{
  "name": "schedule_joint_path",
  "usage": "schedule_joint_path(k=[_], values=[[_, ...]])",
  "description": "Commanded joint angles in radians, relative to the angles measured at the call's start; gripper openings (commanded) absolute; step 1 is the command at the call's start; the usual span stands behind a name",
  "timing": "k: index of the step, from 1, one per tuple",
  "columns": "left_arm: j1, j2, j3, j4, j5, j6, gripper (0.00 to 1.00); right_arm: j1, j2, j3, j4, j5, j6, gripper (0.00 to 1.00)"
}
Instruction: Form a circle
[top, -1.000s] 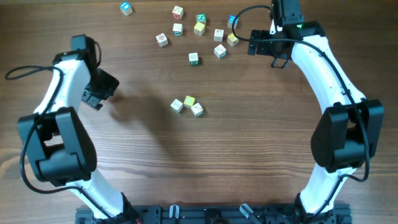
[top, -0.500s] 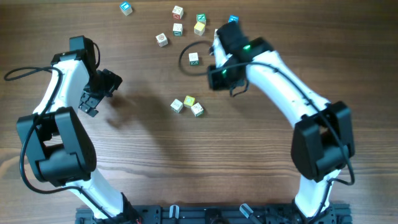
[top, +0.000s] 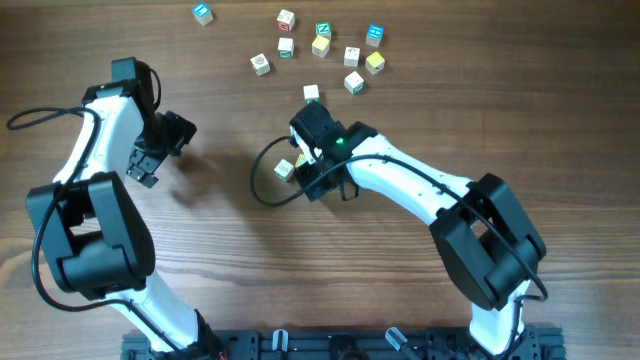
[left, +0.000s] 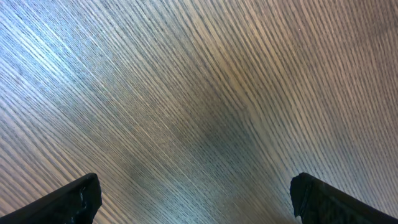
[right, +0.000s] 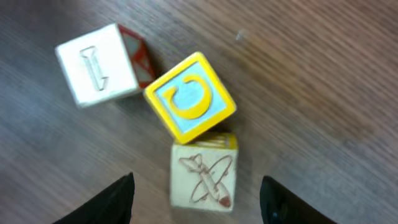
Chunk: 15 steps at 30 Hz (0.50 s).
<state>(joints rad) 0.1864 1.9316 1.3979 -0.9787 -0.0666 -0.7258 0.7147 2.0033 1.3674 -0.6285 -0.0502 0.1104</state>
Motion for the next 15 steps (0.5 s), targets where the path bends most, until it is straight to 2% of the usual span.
schedule_joint_path(k=[1,3,4,5,10,13,15], values=[[-0.001,-0.022,0.014,0.003,-0.013,0.015,1.00,0.002,0.002,-0.035,0.063,0.043,-0.005,0.65],[-0.001,-0.022,0.014,0.003,-0.013,0.015,1.00,0.002,0.002,-0.044,0.079,0.043,-0.005,0.60],[-0.001,-0.022,0.014,0.003,-0.013,0.015,1.00,0.002,0.002,-0.047,0.081,0.043,-0.006,0.52],[-0.001,-0.022,0.014,0.003,-0.013,0.015,1.00,0.002,0.002,-0.047,0.081,0.043,-0.005,0.39],[-0.001,-0.022,0.014,0.003,-0.013,0.015,1.00,0.002,0.002,-0.047,0.072,0.043,-0.002,0.28],[-0.001,-0.022,0.014,0.004,-0.013,0.015,1.00,0.002,0.002,-0.047,0.058,0.043,0.006,0.27],[-0.001,-0.022,0.014,0.006,-0.013,0.015,1.00,0.002,0.002,-0.047,0.051,0.042,0.006,0.23]])
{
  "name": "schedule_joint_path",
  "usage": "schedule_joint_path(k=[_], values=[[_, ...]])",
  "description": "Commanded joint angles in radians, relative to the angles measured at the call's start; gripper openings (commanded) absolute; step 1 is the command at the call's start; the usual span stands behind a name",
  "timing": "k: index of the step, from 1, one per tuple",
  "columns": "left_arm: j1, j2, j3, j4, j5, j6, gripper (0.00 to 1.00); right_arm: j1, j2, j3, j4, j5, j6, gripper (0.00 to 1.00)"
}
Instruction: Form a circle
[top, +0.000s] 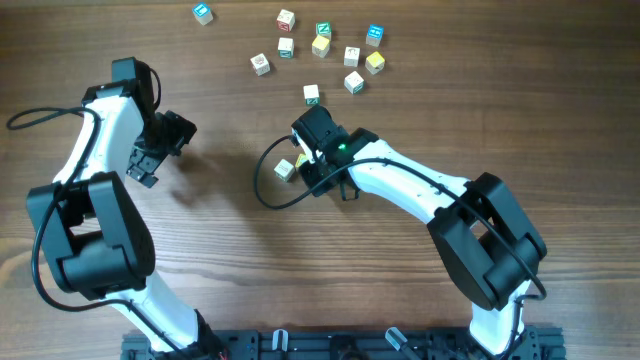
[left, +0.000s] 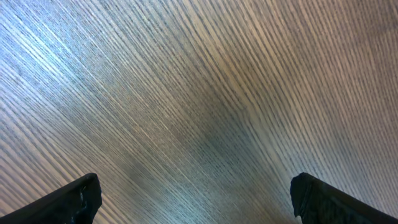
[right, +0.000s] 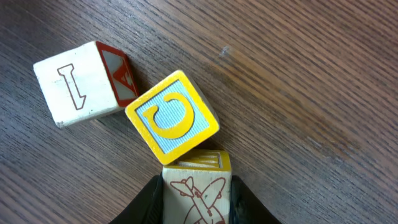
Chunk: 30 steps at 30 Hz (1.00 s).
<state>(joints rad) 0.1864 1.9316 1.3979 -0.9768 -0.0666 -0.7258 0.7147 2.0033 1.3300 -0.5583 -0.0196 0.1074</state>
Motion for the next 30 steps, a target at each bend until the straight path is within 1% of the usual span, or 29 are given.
schedule_joint_path(k=[1,3,4,7,18,21,24,26,27,30], values=[[-0.001,-0.022,0.014,0.004,-0.013,0.015,1.00,0.002,0.002,-0.010,-0.027,0.003,0.009,0.23],[-0.001,-0.022,0.014,0.004,-0.013,0.015,1.00,0.002,0.002,-0.010,-0.034,-0.003,0.009,0.28],[-0.001,-0.022,0.014,0.005,-0.013,0.015,1.00,0.002,0.002,-0.010,-0.032,-0.003,0.009,0.28],[-0.001,-0.022,0.014,0.005,-0.013,0.015,1.00,0.002,0.002,-0.010,-0.034,-0.007,0.008,0.27],[-0.001,-0.022,0.014,0.008,-0.010,0.015,1.00,0.002,0.002,-0.010,-0.055,-0.048,0.007,0.29],[-0.001,-0.022,0.014,0.008,-0.010,0.015,1.00,0.002,0.002,-0.010,-0.048,-0.048,-0.001,0.32],[-0.001,-0.022,0.014,0.008,-0.010,0.015,1.00,0.002,0.002,-0.010,-0.048,-0.048,0.000,0.33],[-0.001,-0.022,0.014,0.008,-0.010,0.015,1.00,0.002,0.002,-0.010,-0.048,-0.048,-0.001,0.40],[-0.001,-0.022,0.014,0.008,-0.010,0.015,1.00,0.002,0.002,-0.010,-0.048,-0.048,0.000,0.45],[-0.001,-0.022,0.014,0.008,-0.009,0.015,1.00,0.002,0.002,-0.010,-0.042,-0.048,-0.001,0.52]])
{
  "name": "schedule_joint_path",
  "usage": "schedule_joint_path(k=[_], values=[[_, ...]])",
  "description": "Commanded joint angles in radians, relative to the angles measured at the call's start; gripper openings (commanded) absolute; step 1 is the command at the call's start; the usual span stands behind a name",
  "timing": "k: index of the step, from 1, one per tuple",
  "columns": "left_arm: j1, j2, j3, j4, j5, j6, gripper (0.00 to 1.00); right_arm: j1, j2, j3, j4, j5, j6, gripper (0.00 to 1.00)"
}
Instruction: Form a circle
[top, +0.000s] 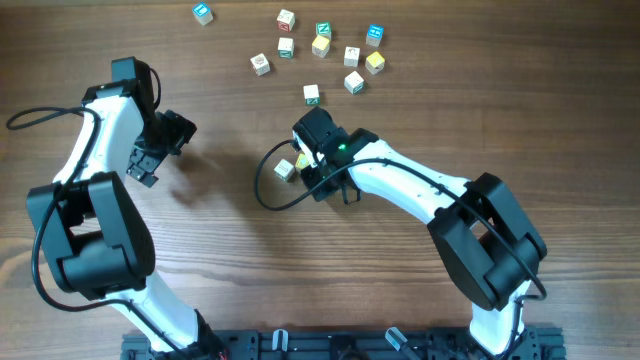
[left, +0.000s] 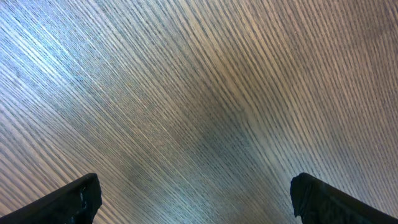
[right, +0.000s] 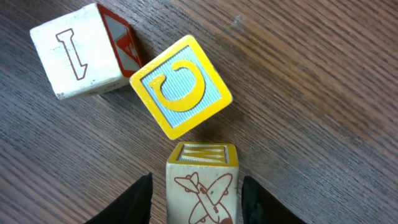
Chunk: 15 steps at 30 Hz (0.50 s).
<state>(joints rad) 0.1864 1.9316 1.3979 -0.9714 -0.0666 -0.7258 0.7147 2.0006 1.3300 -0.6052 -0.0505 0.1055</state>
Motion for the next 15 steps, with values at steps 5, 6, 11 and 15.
schedule_joint_path(k=[5,6,11,15], values=[[-0.001,-0.022,0.014,0.003,-0.009,0.014,1.00,0.000,0.003,0.015,0.023,-0.008,-0.033,0.56],[-0.001,-0.022,0.014,0.003,-0.009,0.015,1.00,-0.001,0.002,0.033,0.013,-0.009,-0.039,0.56],[-0.001,-0.022,0.014,0.003,-0.005,0.015,1.00,-0.010,-0.058,0.121,-0.108,-0.009,-0.038,0.60],[-0.001,-0.022,0.014,0.003,-0.005,0.015,1.00,-0.010,-0.060,0.098,-0.207,-0.009,-0.010,0.60]])
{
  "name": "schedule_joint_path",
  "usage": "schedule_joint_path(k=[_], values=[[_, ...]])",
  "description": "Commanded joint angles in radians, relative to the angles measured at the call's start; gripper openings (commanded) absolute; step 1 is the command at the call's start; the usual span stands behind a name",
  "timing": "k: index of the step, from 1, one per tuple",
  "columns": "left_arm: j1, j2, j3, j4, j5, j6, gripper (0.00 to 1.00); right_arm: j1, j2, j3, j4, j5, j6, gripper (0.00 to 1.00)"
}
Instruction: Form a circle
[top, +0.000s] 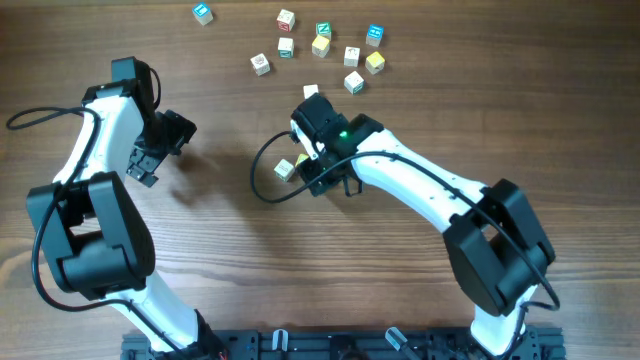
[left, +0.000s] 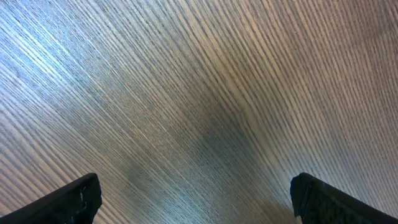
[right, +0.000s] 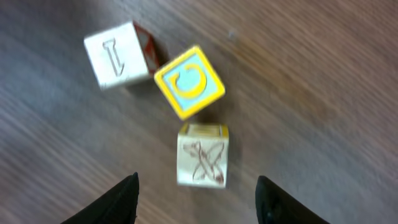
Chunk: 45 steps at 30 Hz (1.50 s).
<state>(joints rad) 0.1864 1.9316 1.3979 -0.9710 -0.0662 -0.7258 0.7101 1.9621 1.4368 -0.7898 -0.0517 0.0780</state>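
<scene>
Three small wooden cubes lie together on the table: a white cube with an "I" (right: 118, 55), a yellow-rimmed cube with a "C" (right: 189, 82) and a pale cube with an aeroplane drawing (right: 202, 154). The "C" cube touches the other two at its corners. My right gripper (right: 198, 202) hovers open above and just behind the aeroplane cube, holding nothing. From overhead the right gripper (top: 315, 172) hides most of this group; only the "I" cube (top: 285, 169) shows. My left gripper (left: 196, 199) is open over bare wood at the far left (top: 160, 150).
Several more lettered cubes (top: 320, 45) lie scattered at the table's far edge, with a blue one (top: 203, 13) apart at the far left. One cube (top: 311, 92) sits just beyond the right wrist. A black cable (top: 262, 175) loops beside the right gripper.
My right gripper has pulled up and back from the aeroplane cube and its fingers stand wider apart. The three cubes look smaller and sit where they were. The left arm has not moved.
The right gripper was open above the three touching cubes. Then its fingers were shut on the aeroplane cube against the "C" cube. Then they stood loose beside it, with a small gap to the "C" cube. Now the gripper hovers open higher up.
</scene>
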Motion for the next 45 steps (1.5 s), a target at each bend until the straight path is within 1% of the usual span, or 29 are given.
schedule_joint_path(k=[1,6,12,15,16,19,20,45], values=[[-0.001,-0.022,0.014,0.003,-0.006,0.015,1.00,-0.005,-0.021,-0.031,-0.015,-0.008,0.028,0.61],[-0.001,-0.022,0.014,0.003,-0.006,0.015,1.00,-0.005,-0.021,-0.121,0.131,-0.008,0.027,0.60],[-0.001,-0.022,0.014,0.003,-0.006,0.015,1.00,-0.005,-0.021,-0.196,0.249,-0.007,0.027,0.59],[-0.001,-0.022,0.014,0.003,-0.006,0.015,1.00,-0.005,-0.021,-0.202,0.265,-0.008,0.030,0.52],[-0.001,-0.022,0.014,0.003,-0.006,0.014,1.00,-0.005,-0.021,-0.202,0.269,-0.008,0.030,0.46],[-0.001,-0.022,0.014,0.003,-0.006,0.015,1.00,-0.005,-0.021,-0.202,0.274,-0.008,0.030,0.36],[-0.001,-0.022,0.014,0.003,-0.006,0.015,1.00,-0.005,-0.021,-0.202,0.274,-0.008,0.030,0.36],[-0.001,-0.022,0.014,0.006,-0.006,0.015,1.00,-0.003,-0.021,-0.202,0.300,-0.008,0.029,0.36]])
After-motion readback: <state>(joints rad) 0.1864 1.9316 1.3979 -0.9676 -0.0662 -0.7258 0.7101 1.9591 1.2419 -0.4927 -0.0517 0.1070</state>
